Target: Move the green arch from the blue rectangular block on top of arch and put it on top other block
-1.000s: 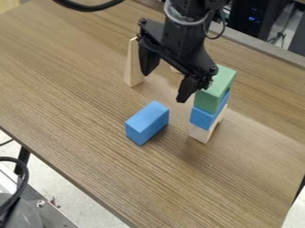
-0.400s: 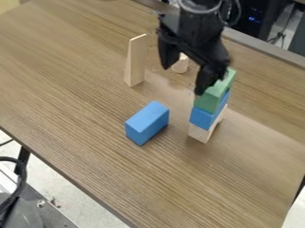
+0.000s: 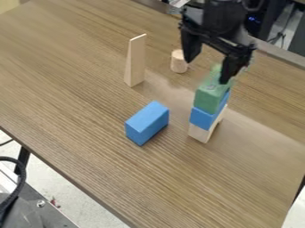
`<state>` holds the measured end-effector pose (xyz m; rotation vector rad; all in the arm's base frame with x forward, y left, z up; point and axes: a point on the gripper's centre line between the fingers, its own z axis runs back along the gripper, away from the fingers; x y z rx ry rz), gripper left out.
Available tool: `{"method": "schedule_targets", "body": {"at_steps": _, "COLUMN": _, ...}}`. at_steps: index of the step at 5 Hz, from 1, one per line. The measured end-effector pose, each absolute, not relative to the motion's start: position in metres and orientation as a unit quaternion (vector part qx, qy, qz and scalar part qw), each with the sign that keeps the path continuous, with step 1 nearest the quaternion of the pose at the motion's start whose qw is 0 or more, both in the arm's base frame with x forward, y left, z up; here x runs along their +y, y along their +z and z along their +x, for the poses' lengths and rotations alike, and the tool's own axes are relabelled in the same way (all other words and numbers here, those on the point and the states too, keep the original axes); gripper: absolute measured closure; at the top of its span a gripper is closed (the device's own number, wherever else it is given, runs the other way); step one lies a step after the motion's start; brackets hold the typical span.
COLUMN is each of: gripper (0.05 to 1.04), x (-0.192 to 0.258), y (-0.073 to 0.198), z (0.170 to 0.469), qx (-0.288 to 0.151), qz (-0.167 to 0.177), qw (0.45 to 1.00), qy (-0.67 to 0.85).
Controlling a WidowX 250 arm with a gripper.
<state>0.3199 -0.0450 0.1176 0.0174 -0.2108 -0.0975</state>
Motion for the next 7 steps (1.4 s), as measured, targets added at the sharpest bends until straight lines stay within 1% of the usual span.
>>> {"method": "schedule_targets", "body": {"at_steps": 1, "gripper": 0.084, "x": -0.05, "y": 0.116, "z": 0.327, "qx": -0.097, "qz": -0.002, "qw": 0.995, "qy": -0.037}}
{"method": "schedule_targets", "body": {"at_steps": 2, "gripper": 0.084, "x": -0.051, "y": 0.113, "z": 0.328, "qx": -0.094, "qz": -0.011, "qw": 0.995, "qy": -0.027}}
{"method": "schedule_targets", "body": {"at_steps": 3, "gripper": 0.139, "x": -0.053, "y": 0.106, "z": 0.331, "qx": -0.092, "qz": -0.02, "qw": 0.996, "qy": -0.008}}
{"method": "schedule_targets", "body": {"at_steps": 4, "gripper": 0.416, "x": -0.049, "y": 0.095, "z": 0.333, "qx": -0.084, "qz": -0.007, "qw": 0.996, "qy": -0.004}}
{"method": "schedule_targets", "body": {"at_steps": 5, "gripper": 0.499, "x": -0.051, "y": 0.092, "z": 0.332, "qx": -0.085, "qz": -0.002, "qw": 0.996, "qy": -0.004}}
{"method": "schedule_targets", "body": {"at_steps": 6, "gripper": 0.499, "x": -0.05, "y": 0.093, "z": 0.327, "qx": -0.088, "qz": 0.0, "qw": 0.996, "qy": -0.006}}
{"method": "schedule_targets", "body": {"at_steps": 7, "gripper": 0.5, "x": -0.041, "y": 0.101, "z": 0.311, "qx": -0.087, "qz": 0.012, "qw": 0.996, "qy": -0.022}}
